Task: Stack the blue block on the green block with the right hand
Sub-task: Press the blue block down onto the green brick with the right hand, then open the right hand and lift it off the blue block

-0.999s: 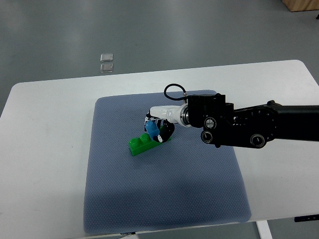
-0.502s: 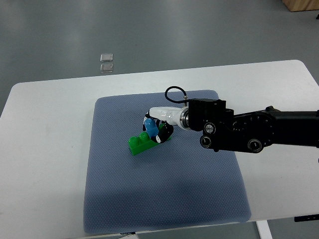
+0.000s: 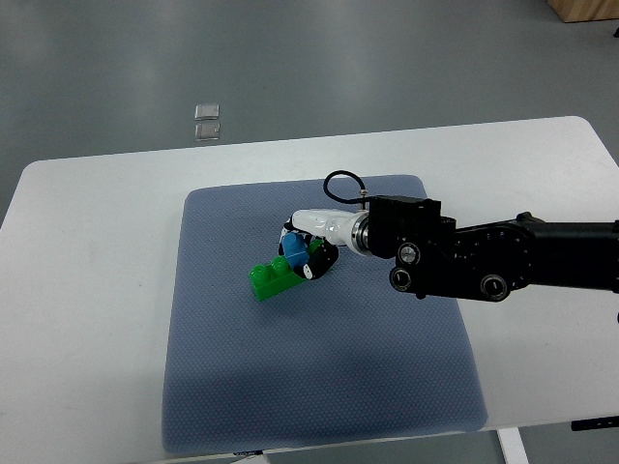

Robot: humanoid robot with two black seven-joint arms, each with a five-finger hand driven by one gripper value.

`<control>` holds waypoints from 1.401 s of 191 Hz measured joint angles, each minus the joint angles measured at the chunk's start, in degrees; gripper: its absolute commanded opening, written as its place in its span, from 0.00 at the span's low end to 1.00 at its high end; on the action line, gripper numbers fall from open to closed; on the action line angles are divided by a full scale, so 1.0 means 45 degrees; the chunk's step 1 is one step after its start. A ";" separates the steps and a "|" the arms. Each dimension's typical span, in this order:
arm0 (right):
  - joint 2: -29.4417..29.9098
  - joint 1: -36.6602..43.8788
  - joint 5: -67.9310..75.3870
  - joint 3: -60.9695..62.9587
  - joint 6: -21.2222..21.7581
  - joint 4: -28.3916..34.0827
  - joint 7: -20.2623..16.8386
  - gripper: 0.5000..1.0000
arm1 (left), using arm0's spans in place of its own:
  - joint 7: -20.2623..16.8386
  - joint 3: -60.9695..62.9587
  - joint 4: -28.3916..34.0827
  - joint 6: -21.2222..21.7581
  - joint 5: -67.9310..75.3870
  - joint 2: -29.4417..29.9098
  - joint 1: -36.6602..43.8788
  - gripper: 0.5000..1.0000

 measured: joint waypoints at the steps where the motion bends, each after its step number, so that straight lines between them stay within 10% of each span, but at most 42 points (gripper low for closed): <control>1: 0.0000 -0.0004 -0.0004 0.0000 0.0000 -0.0003 0.0002 0.29 | 0.0000 0.0000 0.0000 0.0000 0.0000 0.0000 0.0000 1.00; 106: 0.0002 -0.0155 -0.0085 0.0047 0.0100 -0.0203 0.0192 0.35 | 0.0000 -0.0005 0.0001 0.0000 0.0000 0.0000 0.0000 1.00; 157: -0.0059 -0.0137 0.0006 0.0573 0.1087 -0.0183 0.0194 0.80 | 0.0000 -0.0006 0.0007 0.0000 0.0000 0.0000 0.0000 1.00; 268: -0.0423 0.0439 0.0224 0.1102 0.2303 -0.0182 0.0155 0.83 | 0.0000 0.0008 0.0001 0.0000 0.0000 0.0000 0.0000 1.00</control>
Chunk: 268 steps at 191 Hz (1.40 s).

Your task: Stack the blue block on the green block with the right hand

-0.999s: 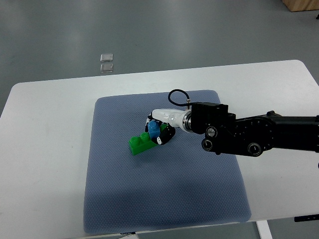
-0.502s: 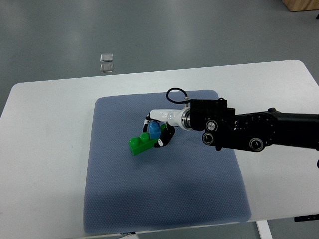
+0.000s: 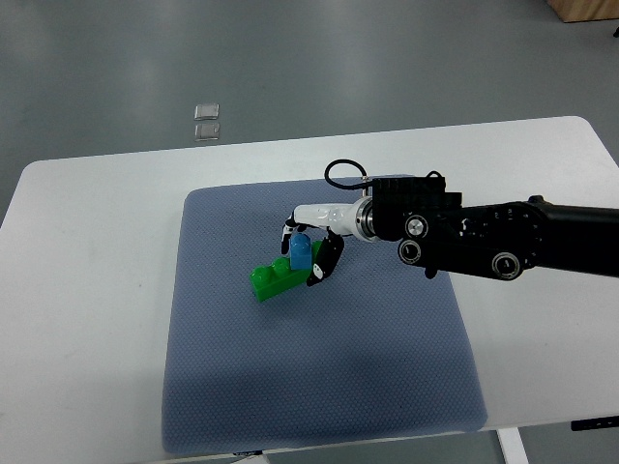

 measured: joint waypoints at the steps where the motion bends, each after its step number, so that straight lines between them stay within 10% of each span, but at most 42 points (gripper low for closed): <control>1: -0.0005 0.0024 0.0011 0.0016 0.0008 0.0000 0.0000 0.83 | 0.0000 0.0000 0.0000 0.0000 0.0000 0.0000 0.0000 1.00; 150: -0.0646 -0.0808 0.5248 0.6612 0.1398 -0.0554 0.0003 0.83 | 0.0000 -0.0008 0.0011 0.0000 0.0000 0.0000 0.0000 1.00; 202: 0.0791 -0.2924 0.7771 1.1495 0.1394 -0.3065 0.0204 0.83 | 0.0000 0.0002 0.0004 0.0000 0.0000 0.0000 0.0000 1.00; 268: 0.2424 -0.4274 1.0281 1.4925 0.1429 -0.6956 0.2840 0.83 | 0.0012 0.0006 -0.0059 0.0000 0.0000 0.0000 0.0000 1.00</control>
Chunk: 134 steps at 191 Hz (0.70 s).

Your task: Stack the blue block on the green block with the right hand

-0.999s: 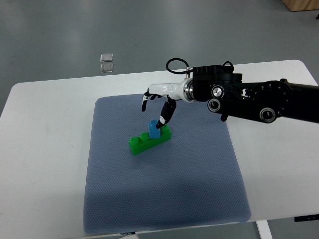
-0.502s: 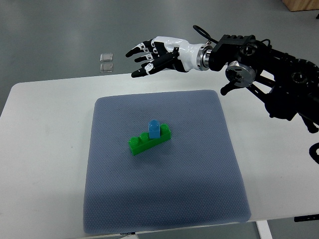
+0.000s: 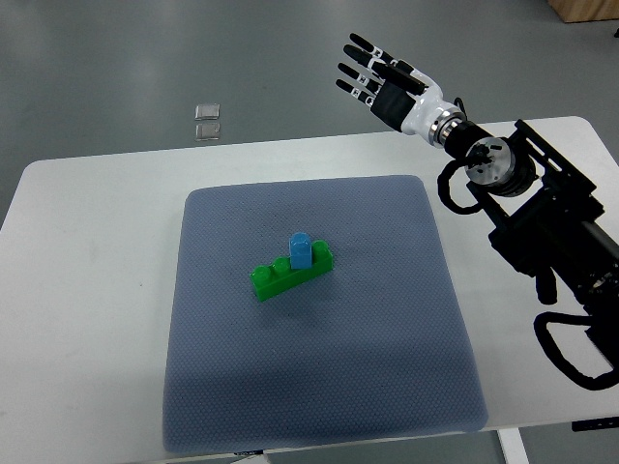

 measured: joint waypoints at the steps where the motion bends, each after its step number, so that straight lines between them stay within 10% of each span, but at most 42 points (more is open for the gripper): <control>1: 0.0005 -0.0020 0.0035 0.0024 0.0000 -0.0029 0.0026 0.83 | 0.0000 0.0000 -0.0001 0.0000 0.0000 0.0000 0.0000 1.00; 134: 0.0051 -0.1232 0.1118 0.0190 0.0868 -0.1147 0.0911 0.83 | 0.0047 0.0000 -0.0021 0.0000 0.0000 0.0000 0.0000 1.00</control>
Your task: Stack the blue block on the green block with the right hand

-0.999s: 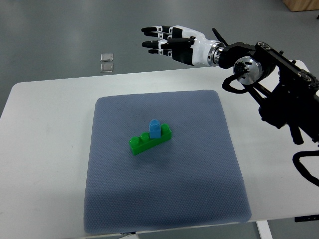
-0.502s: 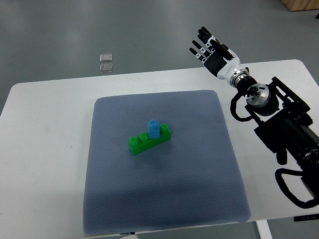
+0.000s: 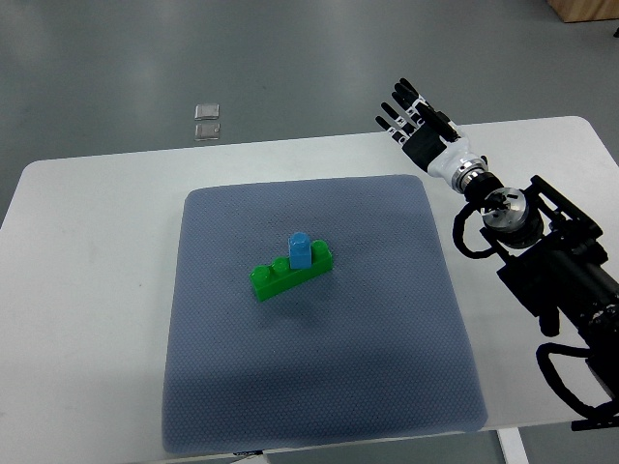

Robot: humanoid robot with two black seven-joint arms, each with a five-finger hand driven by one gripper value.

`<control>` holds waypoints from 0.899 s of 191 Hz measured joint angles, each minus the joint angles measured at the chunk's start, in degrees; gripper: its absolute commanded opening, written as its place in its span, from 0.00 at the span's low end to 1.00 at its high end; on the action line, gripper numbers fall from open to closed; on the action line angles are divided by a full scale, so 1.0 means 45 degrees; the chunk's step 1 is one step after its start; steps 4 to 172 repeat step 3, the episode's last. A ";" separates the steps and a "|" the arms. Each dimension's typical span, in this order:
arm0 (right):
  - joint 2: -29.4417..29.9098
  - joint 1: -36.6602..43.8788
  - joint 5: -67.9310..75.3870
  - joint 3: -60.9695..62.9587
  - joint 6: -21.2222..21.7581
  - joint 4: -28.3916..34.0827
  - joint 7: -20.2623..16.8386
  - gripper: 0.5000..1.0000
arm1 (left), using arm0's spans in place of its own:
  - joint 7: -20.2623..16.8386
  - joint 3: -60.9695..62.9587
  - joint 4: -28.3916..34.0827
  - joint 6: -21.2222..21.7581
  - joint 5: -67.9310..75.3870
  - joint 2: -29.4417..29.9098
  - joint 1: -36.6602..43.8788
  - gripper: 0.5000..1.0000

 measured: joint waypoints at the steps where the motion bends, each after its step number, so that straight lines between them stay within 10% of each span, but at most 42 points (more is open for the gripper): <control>1: 0.0000 -0.0004 0.0000 -0.0001 0.0001 0.0000 0.0000 0.83 | 0.0000 0.0000 0.0000 0.0000 0.0000 0.0000 0.0000 1.00; 172: 0.0000 -0.0013 -0.0002 -0.0002 0.0003 -0.0001 0.0000 0.83 | 0.0000 0.0000 0.0000 0.0000 0.0000 0.0000 0.0000 1.00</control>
